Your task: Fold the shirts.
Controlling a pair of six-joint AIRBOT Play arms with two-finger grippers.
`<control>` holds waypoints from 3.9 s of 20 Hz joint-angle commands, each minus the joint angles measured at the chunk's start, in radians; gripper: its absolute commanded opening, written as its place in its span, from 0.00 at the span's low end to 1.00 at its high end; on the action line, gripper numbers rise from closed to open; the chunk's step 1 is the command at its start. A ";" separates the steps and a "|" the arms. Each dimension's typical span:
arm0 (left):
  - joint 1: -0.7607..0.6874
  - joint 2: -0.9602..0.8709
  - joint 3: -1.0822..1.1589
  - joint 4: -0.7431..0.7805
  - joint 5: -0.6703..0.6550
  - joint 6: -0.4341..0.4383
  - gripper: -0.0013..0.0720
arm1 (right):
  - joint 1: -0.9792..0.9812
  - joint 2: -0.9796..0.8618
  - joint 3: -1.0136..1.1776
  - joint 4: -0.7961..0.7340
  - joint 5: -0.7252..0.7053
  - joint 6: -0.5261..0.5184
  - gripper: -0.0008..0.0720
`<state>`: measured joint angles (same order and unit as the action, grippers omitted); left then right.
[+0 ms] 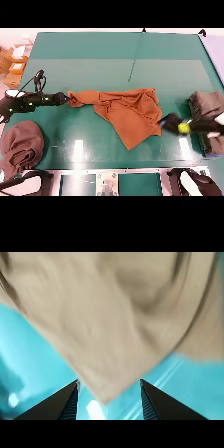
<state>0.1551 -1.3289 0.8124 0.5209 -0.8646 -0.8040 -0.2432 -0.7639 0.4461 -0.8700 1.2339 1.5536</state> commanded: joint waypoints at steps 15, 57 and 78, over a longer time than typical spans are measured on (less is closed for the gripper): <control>0.000 0.000 0.000 -0.001 -0.043 0.002 0.05 | 0.666 -0.245 -0.205 0.354 -0.682 0.054 0.23; -0.157 -0.351 1.006 0.153 -0.056 -0.154 0.05 | 0.006 -0.540 0.806 0.012 -0.424 -0.220 0.03; 0.261 -0.578 1.019 0.153 -0.885 -0.435 0.83 | -0.370 -0.448 0.444 -0.135 0.099 -0.200 0.56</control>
<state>0.3500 -1.9064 1.9141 0.6773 -1.6085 -1.1973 -0.5385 -1.3548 1.0832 -0.9253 1.2652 1.3365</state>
